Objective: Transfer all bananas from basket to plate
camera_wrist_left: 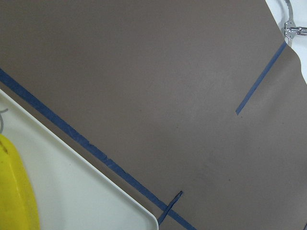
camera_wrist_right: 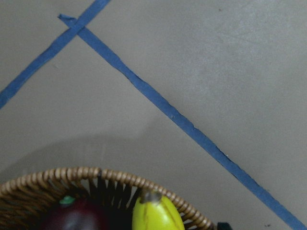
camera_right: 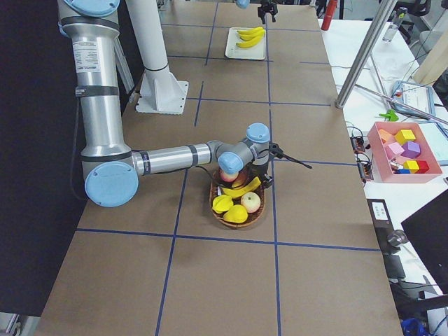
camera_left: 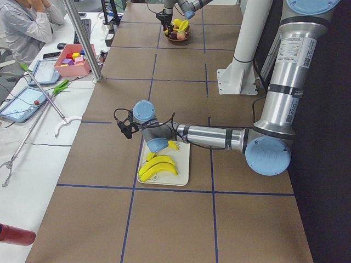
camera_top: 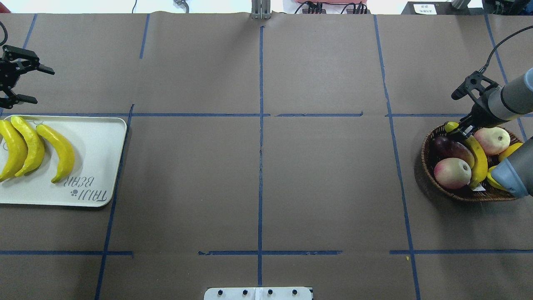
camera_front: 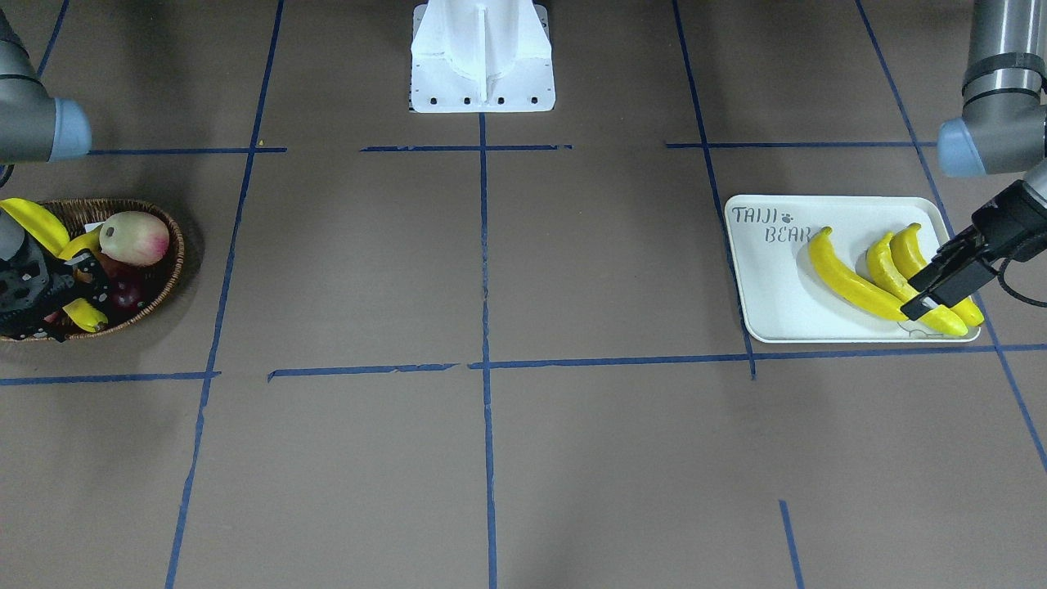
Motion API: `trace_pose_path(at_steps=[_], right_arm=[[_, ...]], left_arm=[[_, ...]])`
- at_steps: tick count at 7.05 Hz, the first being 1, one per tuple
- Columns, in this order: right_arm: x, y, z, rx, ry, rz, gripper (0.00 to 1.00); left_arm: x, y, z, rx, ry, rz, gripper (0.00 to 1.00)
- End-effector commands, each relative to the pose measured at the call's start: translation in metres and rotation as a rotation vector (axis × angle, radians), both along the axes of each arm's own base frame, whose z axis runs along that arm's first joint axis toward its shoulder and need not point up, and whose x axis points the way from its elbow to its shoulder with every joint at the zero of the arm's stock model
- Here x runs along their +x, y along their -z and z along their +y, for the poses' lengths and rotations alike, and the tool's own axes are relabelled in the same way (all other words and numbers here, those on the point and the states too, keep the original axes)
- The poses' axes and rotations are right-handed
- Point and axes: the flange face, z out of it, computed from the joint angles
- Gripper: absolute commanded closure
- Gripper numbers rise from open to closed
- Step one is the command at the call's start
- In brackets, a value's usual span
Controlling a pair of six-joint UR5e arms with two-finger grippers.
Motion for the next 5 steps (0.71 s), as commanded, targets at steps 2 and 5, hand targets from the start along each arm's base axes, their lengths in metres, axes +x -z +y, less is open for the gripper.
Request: trace_pose_path(at_steps=[2, 5], right_arm=[[-0.0003, -0.0009, 0.002, -0.001, 0.003, 0.001, 0.5], [-0.0041, 0.0084, 0.0009, -0.002, 0.014, -0.021, 0.99]], left_arm=[[0.0, 0.0003, 0.0001, 0.0, 0.0, 0.001, 0.0], [0.0012, 0.0021, -0.0007, 0.002, -0.001, 0.002, 0.0]])
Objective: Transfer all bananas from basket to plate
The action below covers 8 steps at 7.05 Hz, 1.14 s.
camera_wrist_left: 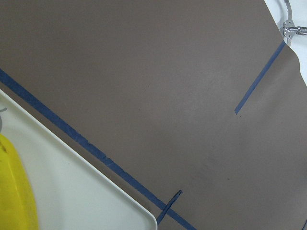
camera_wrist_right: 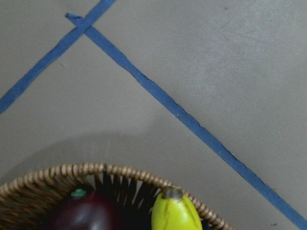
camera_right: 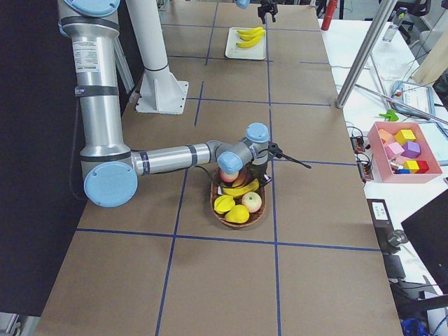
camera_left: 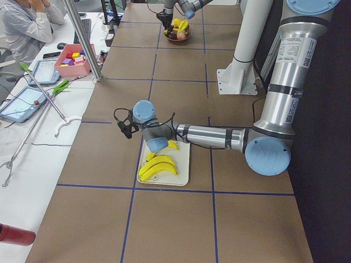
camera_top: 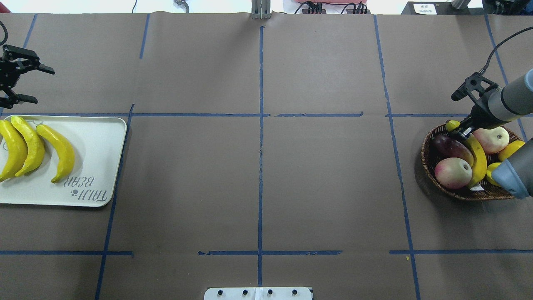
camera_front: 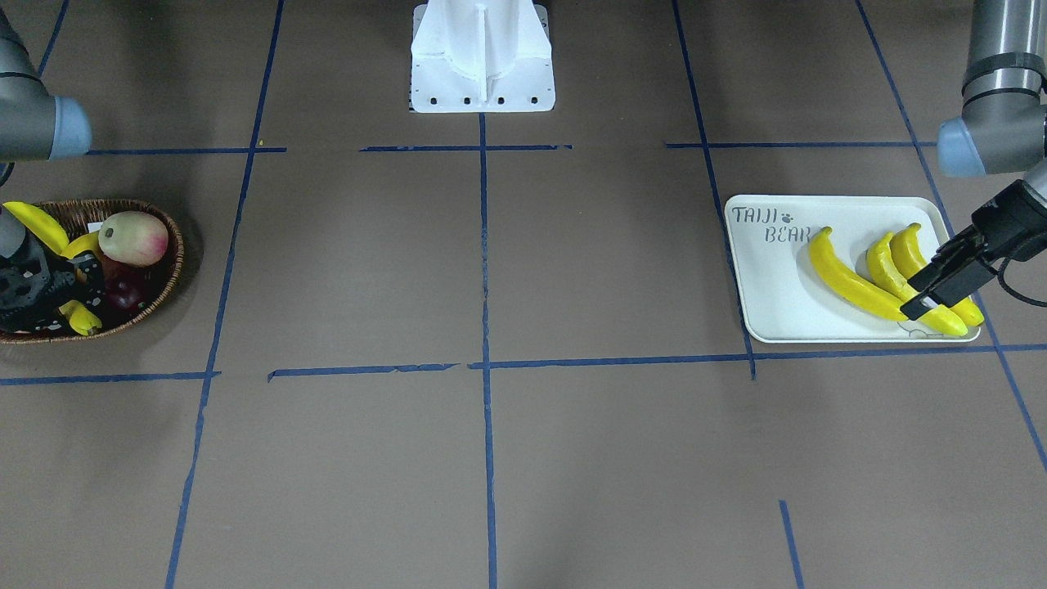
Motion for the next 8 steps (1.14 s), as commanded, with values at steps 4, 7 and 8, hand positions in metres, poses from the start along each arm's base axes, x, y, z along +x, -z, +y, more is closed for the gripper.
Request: trace_pose_path(at_steps=[4, 7, 8], right_arm=[[0.028, 0.052, 0.005, -0.097, 0.027, 0.016, 1.0], [0.019, 0.15, -0.005, -0.142, 0.064, 0.074, 1.0], [-0.007, 0.181, -0.028, -0.161, 0.033, 0.054, 1.0]], left_arm=[[0.001, 0.0, 0.0, -0.001, -0.001, 0.001, 0.0], [0.003, 0.0, 0.0, -0.001, -0.004, 0.001, 0.0], [0.003, 0.004, 0.0, 0.006, -0.005, 0.004, 0.0]])
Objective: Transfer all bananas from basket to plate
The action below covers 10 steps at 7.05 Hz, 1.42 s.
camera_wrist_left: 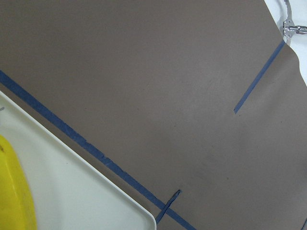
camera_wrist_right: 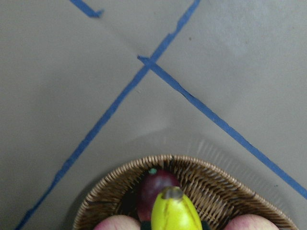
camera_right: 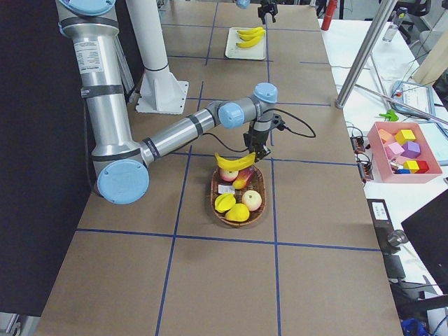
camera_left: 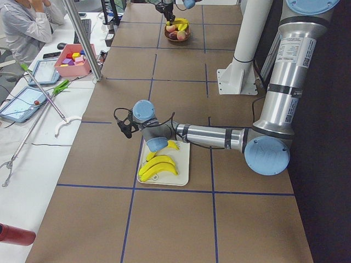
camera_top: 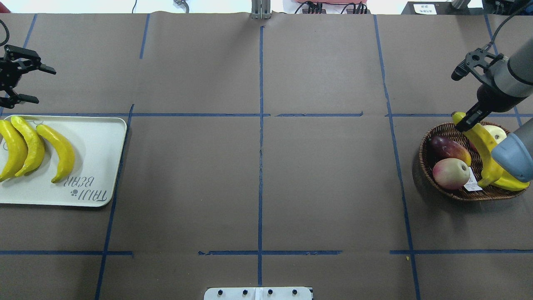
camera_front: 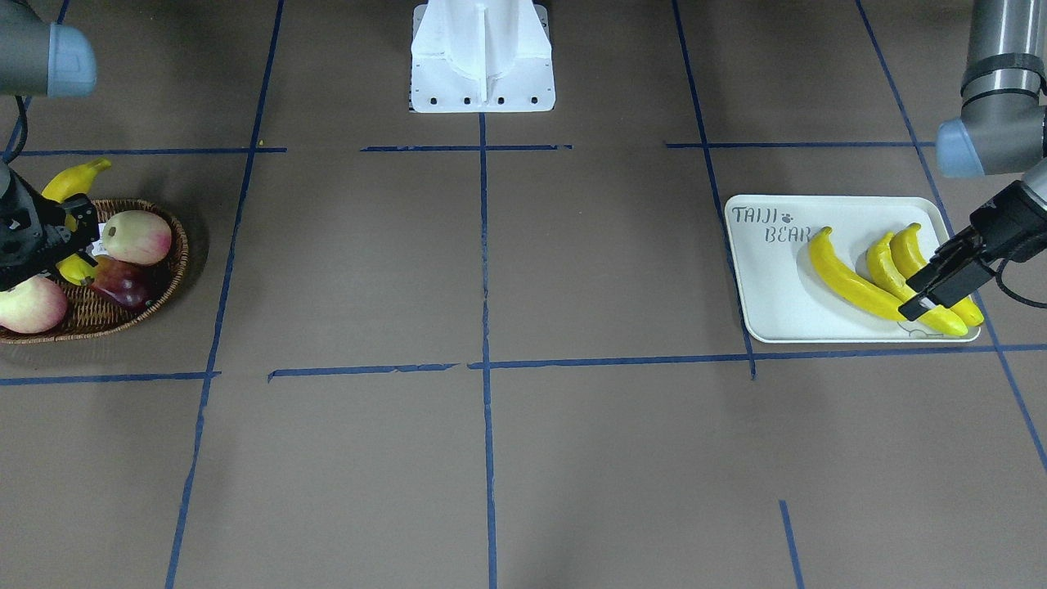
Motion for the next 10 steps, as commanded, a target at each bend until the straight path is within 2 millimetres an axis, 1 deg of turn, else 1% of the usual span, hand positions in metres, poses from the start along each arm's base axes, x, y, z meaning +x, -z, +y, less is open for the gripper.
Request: trace_pose_path(at_steps=[1, 2, 3, 4, 5, 6, 7, 8, 9, 10], right_arm=[[-0.04, 0.065, -0.027, -0.061, -0.103, -0.041, 1.0], [-0.062, 0.097, -0.026, -0.106, -0.202, -0.103, 1.0], [-0.078, 0.119, -0.02, -0.129, -0.296, -0.198, 1.0], [-0.104, 0.134, -0.008, -0.196, -0.389, -0.298, 1.0], [-0.123, 0.146, -0.013, -0.231, -0.437, -0.388, 1.0], [-0.147, 0.152, -0.006, -0.315, -0.484, -0.468, 1.0], [-0.173, 0.169, -0.012, -0.339, -0.487, -0.542, 1.0], [-0.204, 0.196, -0.017, -0.329, -0.46, -0.558, 1.0], [-0.234, 0.227, -0.021, -0.318, -0.436, -0.571, 1.0], [-0.257, 0.251, -0.014, -0.312, -0.428, -0.587, 0.99]], left_arm=[[0.002, 0.009, -0.004, 0.03, -0.005, 0.006, 0.0], [0.003, 0.027, -0.01, 0.069, -0.005, 0.016, 0.0], [0.005, 0.046, -0.013, 0.101, -0.004, 0.03, 0.0], [0.004, 0.071, -0.008, 0.153, -0.006, 0.048, 0.0], [0.005, 0.09, -0.006, 0.181, -0.007, 0.065, 0.0], [0.013, 0.124, -0.013, 0.229, -0.016, 0.09, 0.0], [0.03, 0.162, -0.004, 0.303, -0.049, 0.121, 0.0], [0.077, 0.204, 0.021, 0.385, -0.14, 0.17, 0.0], [0.119, 0.248, 0.025, 0.443, -0.204, 0.21, 0.0], [0.157, 0.268, 0.04, 0.47, -0.271, 0.241, 0.01]])
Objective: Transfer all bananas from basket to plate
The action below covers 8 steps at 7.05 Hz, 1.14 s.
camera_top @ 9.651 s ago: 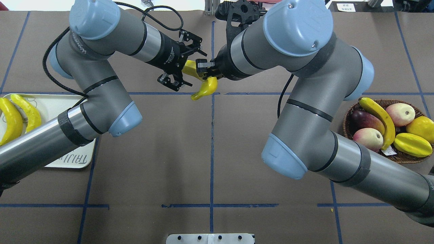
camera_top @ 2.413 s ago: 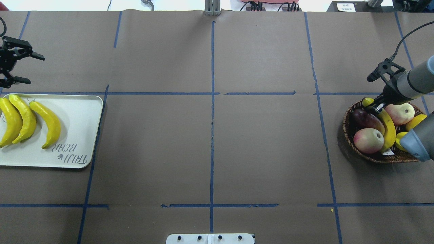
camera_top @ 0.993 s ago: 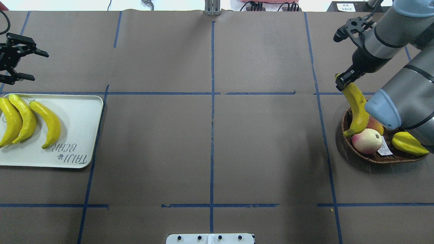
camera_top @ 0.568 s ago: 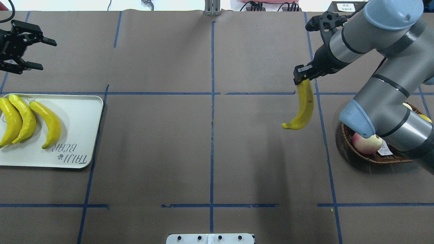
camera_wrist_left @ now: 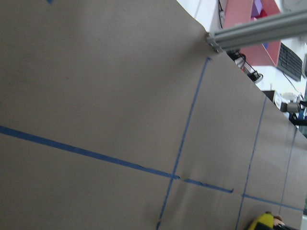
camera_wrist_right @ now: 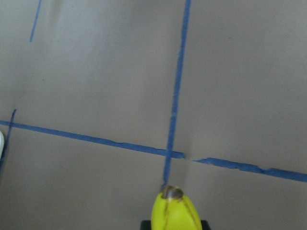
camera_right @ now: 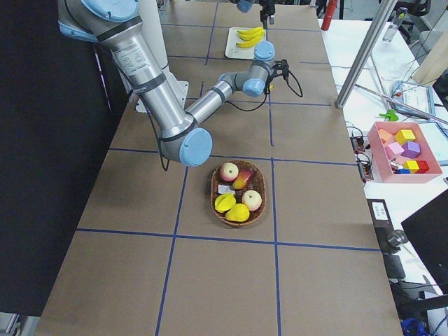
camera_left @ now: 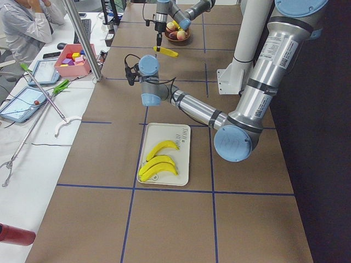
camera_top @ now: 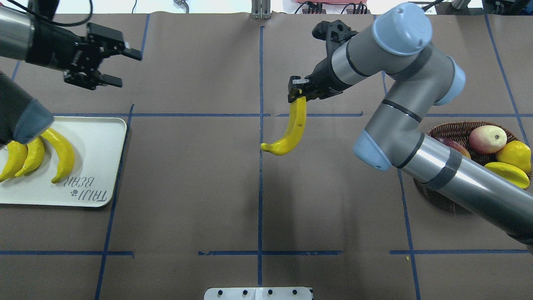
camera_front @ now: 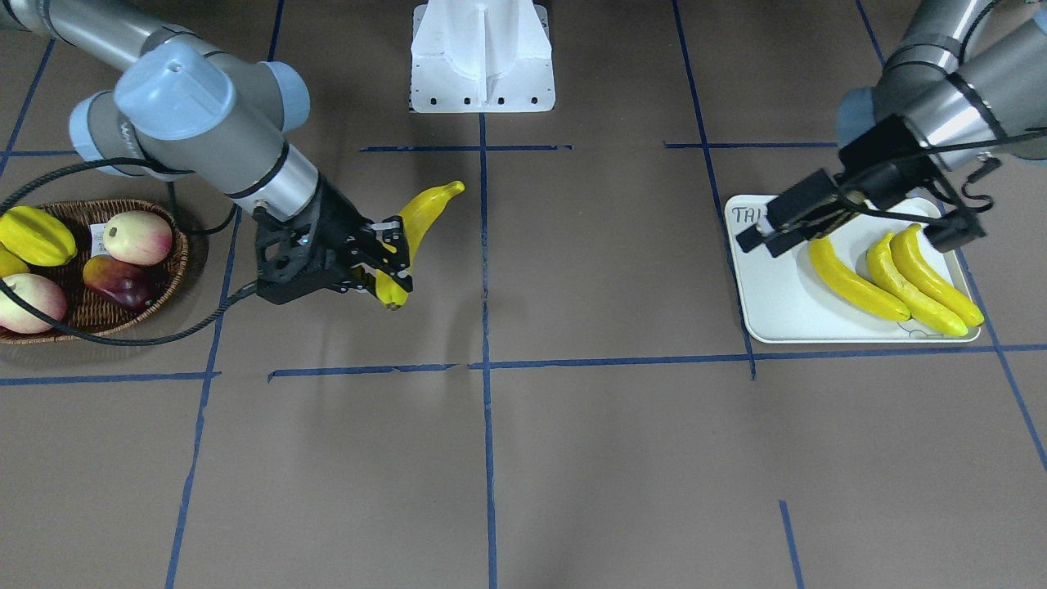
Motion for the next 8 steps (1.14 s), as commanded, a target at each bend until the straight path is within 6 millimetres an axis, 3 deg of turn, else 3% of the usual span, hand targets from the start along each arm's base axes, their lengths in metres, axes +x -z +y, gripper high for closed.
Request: trace_pose_path(at_steps=[1, 4, 5, 6, 8], right_arm=[[-0.044, 0.054, 0.013, -0.034, -0.031, -0.051, 1.0], [-0.089, 0.125, 0.023, -0.155, -0.077, -0.113, 1.0], [-0.091, 0.125, 0.024, -0.157, -0.075, -0.113, 1.0], [-0.091, 0.128, 0.025, -0.155, -0.074, -0.117, 1.0], [-0.09, 0.129, 0.024, -0.147, -0.074, -0.118, 1.0]], left_arm=[[0.056, 0.049, 0.022, 0.09, -0.097, 0.044, 0.01], [0.057, 0.052, 0.024, 0.114, -0.105, 0.044, 0.01], [0.06, 0.05, 0.024, 0.105, -0.105, 0.039, 0.0], [0.074, 0.041, 0.035, 0.124, -0.146, 0.032, 0.01], [0.075, 0.028, 0.048, 0.289, -0.242, 0.015, 0.02]])
